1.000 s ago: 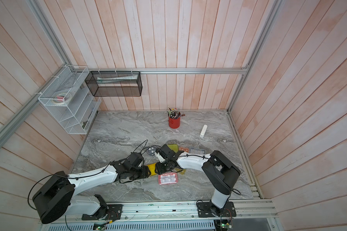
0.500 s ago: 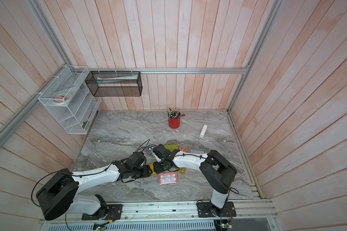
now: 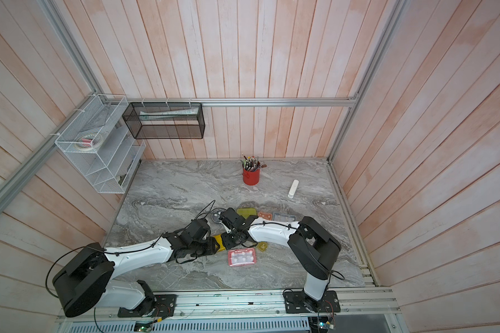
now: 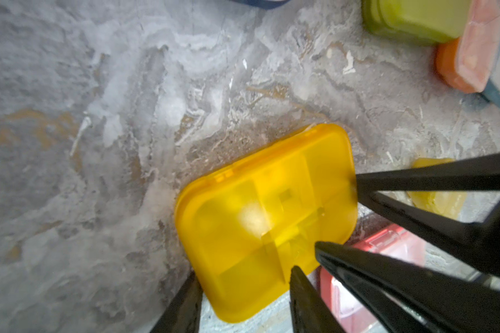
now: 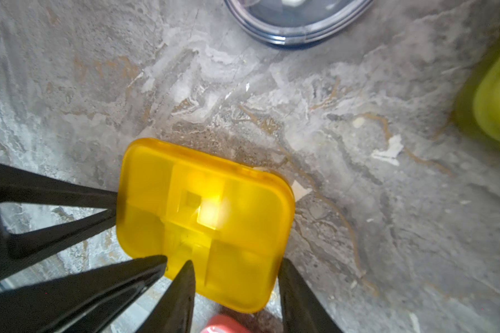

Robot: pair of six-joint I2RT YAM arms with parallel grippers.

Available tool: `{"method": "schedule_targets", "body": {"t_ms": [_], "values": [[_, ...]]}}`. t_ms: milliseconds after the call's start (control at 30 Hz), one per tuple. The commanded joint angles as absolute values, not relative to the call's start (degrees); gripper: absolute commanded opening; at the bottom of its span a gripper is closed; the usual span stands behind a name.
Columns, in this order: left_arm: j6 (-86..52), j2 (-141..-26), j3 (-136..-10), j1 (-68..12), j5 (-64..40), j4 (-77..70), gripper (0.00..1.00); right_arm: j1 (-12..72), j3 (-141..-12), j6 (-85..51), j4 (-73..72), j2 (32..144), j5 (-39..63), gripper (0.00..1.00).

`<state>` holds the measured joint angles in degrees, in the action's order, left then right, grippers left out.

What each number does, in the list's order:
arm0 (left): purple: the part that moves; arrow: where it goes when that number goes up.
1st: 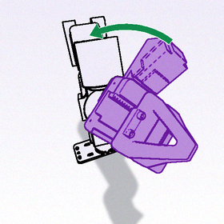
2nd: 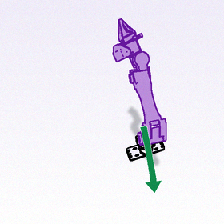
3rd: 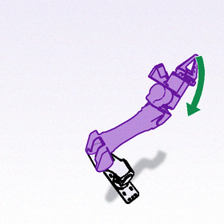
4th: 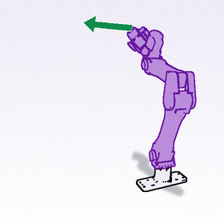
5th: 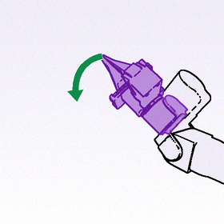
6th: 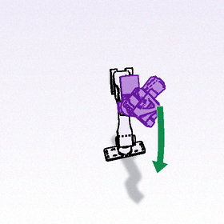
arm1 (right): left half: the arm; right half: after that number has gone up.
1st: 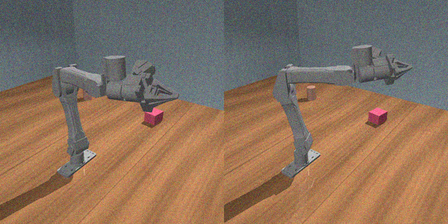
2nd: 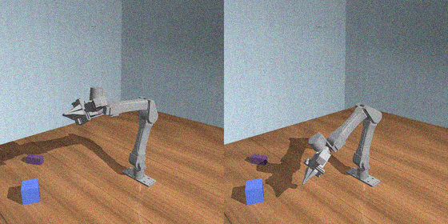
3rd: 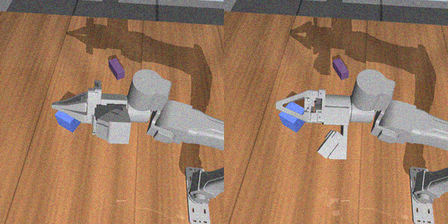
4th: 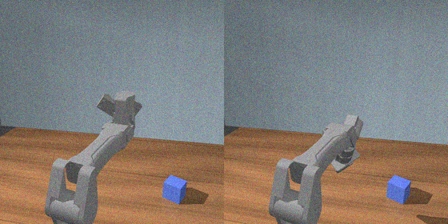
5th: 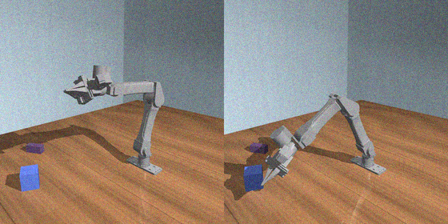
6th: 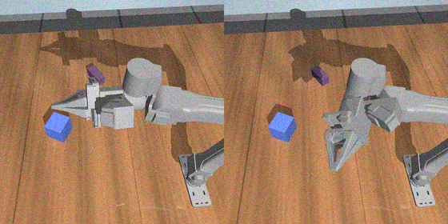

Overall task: Close pillboxes
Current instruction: Close the lid on the pillbox.

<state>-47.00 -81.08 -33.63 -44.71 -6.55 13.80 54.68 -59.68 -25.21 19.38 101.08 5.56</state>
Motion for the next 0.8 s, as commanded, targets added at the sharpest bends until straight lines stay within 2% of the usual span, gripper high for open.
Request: {"method": "schedule_targets", "body": {"t_ms": [0,367,500,667,767], "values": [[-45.7,-89.6,-27.6,-46.5,-3.6,28.2,0.48,54.9,-55.9,-23.3,25.0,105.7,-2.9,0.47],[-45.3,-91.3,-28.8,-46.9,-3.1,29.0,0.47,55.7,-53.3,-21.1,20.8,105.7,-2.2,0.50],[-45.1,-91.6,-29.0,-46.9,-3.1,29.2,0.43,56.3,-53.6,-20.8,21.4,106.7,-4.1,0.49],[-45.4,-91.5,-29.2,-47.1,-2.9,29.5,0.44,56.4,-53.8,-20.8,21.6,106.4,-4.2,0.51],[-46.1,-88.8,-28.6,-47.1,-3.0,29.4,0.48,56.2,-53.9,-21.2,20.9,104.4,-3.0,0.53]]}}
